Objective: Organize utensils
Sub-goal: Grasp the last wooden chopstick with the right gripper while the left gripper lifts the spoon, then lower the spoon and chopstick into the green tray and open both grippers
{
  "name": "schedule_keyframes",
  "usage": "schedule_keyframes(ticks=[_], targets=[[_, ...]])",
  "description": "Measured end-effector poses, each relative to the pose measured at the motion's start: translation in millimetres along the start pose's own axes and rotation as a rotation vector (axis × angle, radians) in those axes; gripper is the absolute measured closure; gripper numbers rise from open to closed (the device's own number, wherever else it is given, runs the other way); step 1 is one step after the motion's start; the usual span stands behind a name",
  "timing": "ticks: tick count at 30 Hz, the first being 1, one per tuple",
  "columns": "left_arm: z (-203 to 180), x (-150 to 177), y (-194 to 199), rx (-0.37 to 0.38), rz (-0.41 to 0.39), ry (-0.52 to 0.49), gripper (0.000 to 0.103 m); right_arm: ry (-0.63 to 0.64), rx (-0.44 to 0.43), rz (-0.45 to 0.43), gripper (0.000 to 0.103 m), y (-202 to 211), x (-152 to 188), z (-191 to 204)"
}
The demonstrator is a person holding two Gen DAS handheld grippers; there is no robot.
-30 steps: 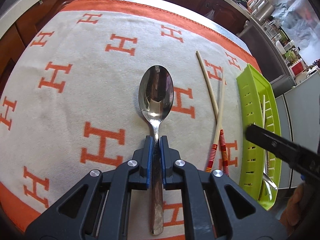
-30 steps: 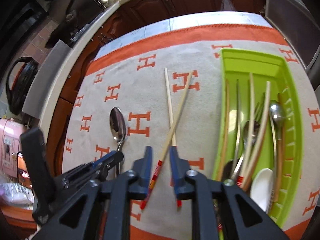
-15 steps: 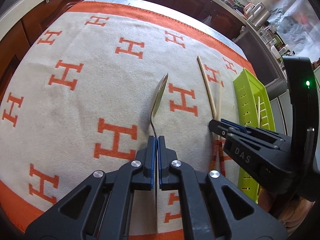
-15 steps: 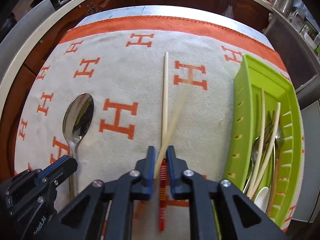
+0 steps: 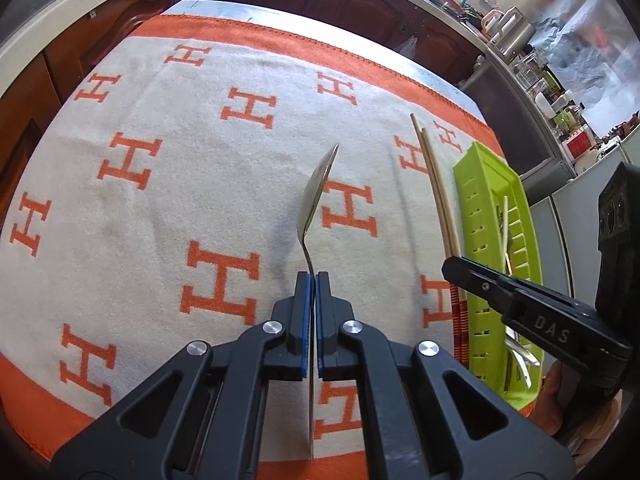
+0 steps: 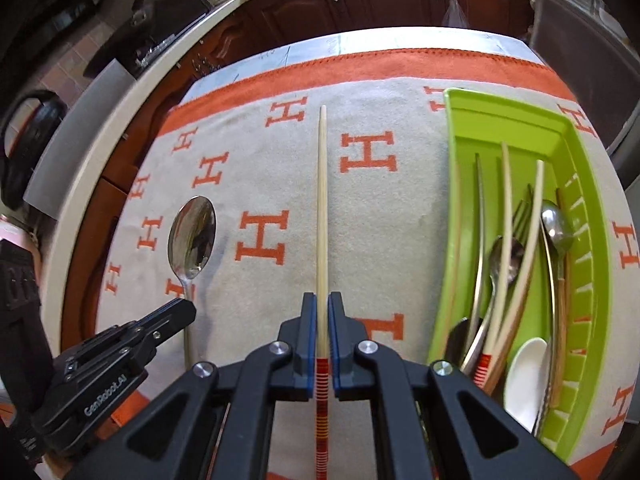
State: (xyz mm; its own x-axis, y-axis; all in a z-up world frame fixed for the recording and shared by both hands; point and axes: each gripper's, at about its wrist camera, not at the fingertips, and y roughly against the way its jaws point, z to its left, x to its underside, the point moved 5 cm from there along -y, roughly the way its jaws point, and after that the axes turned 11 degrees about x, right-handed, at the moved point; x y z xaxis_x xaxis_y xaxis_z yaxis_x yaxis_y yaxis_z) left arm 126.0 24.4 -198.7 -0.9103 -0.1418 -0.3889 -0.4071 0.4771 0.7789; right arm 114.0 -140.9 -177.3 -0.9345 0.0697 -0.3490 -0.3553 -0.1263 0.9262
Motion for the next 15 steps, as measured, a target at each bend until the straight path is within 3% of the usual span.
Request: schedule_keyframes(ticks=[6, 15], targets=[[-31.0, -5.9, 8.8, 0.055, -0.005, -0.038, 0.103, -0.067, -0.052, -0.042, 0.098, 31.9, 0.3, -25.5], [-118.6, -14.3, 11.3, 0.188, 0.028, -0.152, 0.103, -0.164, 0.007, -0.093, 0.098, 58.8, 5.5, -86.1]])
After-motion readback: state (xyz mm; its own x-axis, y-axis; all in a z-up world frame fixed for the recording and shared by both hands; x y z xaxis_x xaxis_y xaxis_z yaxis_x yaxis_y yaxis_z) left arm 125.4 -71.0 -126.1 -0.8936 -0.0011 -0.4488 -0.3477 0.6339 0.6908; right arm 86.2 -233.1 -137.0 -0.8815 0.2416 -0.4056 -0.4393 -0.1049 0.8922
